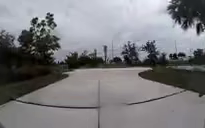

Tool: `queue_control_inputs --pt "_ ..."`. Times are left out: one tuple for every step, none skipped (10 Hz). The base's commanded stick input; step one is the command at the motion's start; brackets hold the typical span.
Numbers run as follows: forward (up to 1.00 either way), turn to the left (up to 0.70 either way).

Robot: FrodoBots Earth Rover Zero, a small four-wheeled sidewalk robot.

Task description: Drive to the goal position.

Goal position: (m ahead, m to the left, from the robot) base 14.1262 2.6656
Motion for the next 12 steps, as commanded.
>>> queue_control_inputs --pt "0.85 0.0" --pt "0.85 0.0" --pt "0.85 0.0" --pt "0.85 0.0" --pt "0.85 0.0" --pt "0.85 0.0" --pt "0.85 0.0" --pt "0.85 0.0" --pt "0.85 0.0" --pt "0.85 0.0" --pt "0.85 0.0" --pt "0.85 0.0"
